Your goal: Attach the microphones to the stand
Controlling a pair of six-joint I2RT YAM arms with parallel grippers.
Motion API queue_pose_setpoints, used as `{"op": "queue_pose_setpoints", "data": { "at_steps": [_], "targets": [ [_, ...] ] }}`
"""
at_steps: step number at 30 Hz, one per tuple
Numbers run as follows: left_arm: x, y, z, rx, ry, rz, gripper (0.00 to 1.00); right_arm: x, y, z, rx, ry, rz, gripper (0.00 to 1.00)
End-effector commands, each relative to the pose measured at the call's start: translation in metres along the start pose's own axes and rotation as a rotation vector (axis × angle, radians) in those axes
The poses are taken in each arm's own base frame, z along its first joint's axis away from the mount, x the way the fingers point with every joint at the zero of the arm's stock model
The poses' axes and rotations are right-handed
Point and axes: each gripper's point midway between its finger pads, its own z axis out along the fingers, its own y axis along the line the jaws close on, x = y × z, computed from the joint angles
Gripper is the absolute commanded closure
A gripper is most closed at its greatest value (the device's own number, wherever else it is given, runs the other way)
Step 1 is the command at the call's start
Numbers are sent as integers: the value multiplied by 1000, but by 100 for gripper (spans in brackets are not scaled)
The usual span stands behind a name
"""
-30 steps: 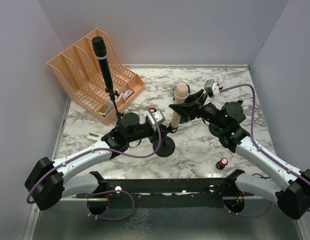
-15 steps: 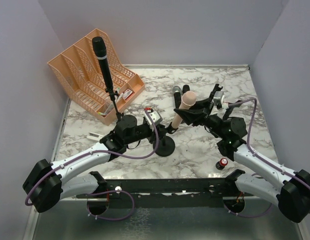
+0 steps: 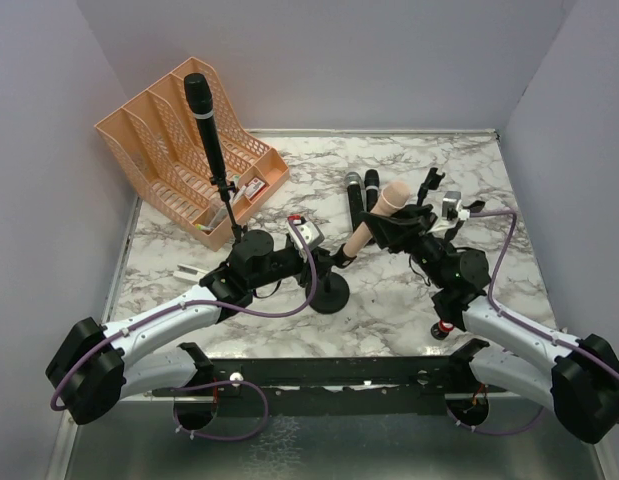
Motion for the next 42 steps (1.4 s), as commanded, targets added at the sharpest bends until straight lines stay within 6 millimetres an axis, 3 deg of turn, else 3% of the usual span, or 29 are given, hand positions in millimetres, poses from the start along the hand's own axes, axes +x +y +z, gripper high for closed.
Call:
{"op": "queue_pose_setpoints", "data": {
  "at_steps": [1, 10, 31, 42],
  "targets": [
    [11, 16, 1, -89, 18, -38, 100, 96, -11, -30, 40, 330, 109, 99],
    [13, 15, 2, -85, 20, -47, 100, 136, -14, -45, 43, 391, 136, 99],
    [13, 14, 5, -79, 16, -54, 100, 201, 16, -50, 107, 425, 277, 99],
    [12, 15, 3, -85, 14, -51, 100, 196, 16, -45, 120, 388, 224, 99]
  ]
}}
